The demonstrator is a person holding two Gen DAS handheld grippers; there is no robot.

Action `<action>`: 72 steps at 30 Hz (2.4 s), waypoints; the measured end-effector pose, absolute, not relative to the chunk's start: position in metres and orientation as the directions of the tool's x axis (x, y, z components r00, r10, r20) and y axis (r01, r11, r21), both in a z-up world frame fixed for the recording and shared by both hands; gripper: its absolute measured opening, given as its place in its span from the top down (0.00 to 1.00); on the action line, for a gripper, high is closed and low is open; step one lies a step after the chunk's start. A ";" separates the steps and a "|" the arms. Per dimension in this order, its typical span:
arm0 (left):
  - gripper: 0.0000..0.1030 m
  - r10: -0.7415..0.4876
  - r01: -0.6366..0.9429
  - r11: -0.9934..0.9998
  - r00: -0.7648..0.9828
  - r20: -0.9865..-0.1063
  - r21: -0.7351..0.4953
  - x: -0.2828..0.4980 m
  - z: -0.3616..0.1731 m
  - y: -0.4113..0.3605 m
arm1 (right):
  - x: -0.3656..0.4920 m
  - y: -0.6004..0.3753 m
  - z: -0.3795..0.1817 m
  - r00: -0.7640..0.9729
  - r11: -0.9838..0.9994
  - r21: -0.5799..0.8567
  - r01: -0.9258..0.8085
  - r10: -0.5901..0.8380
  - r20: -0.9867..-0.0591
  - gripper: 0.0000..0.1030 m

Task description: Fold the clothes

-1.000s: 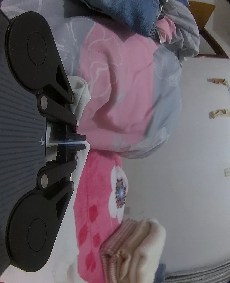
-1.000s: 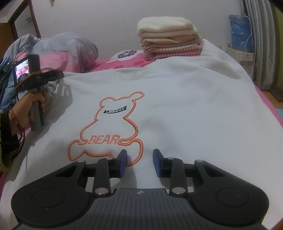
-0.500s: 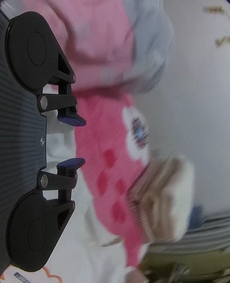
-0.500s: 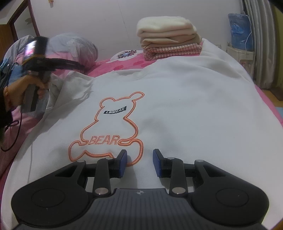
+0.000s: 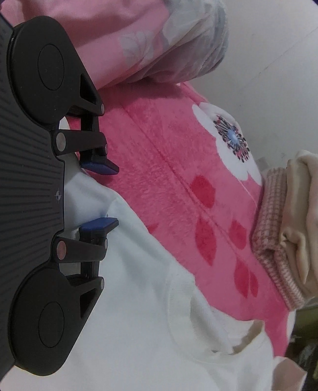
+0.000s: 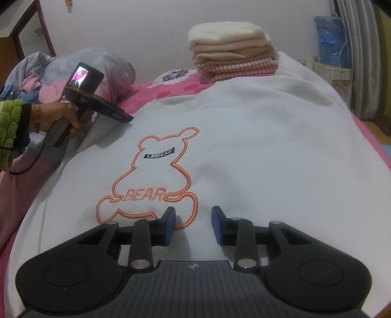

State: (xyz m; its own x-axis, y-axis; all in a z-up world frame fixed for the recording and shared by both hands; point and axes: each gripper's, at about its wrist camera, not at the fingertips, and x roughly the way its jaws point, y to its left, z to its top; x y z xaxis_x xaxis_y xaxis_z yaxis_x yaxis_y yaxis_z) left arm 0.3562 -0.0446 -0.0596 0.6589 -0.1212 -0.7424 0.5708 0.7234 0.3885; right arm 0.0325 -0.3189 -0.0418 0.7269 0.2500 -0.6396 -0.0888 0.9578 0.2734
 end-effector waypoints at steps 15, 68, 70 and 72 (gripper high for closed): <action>0.94 -0.061 0.296 0.848 0.879 -0.473 0.440 0.319 -0.054 -0.041 | 0.035 -0.319 -0.043 0.729 0.958 0.272 -0.090 0.250 -0.638 0.66; 0.52 -0.320 0.204 0.941 0.799 -0.509 -0.271 0.297 -0.087 -0.047 | 0.394 -0.327 -0.013 0.432 0.977 0.168 -0.130 0.209 -0.877 0.92; 0.53 -0.319 0.194 0.938 0.804 -0.501 -0.286 0.296 -0.087 -0.044 | 0.382 -0.319 0.001 0.511 0.982 0.113 -0.148 0.174 -0.842 0.93; 0.54 -0.319 0.185 0.936 0.807 -0.496 -0.301 0.296 -0.087 -0.042 | 0.366 -0.309 0.011 0.623 0.986 -0.013 -0.168 0.096 -0.776 0.93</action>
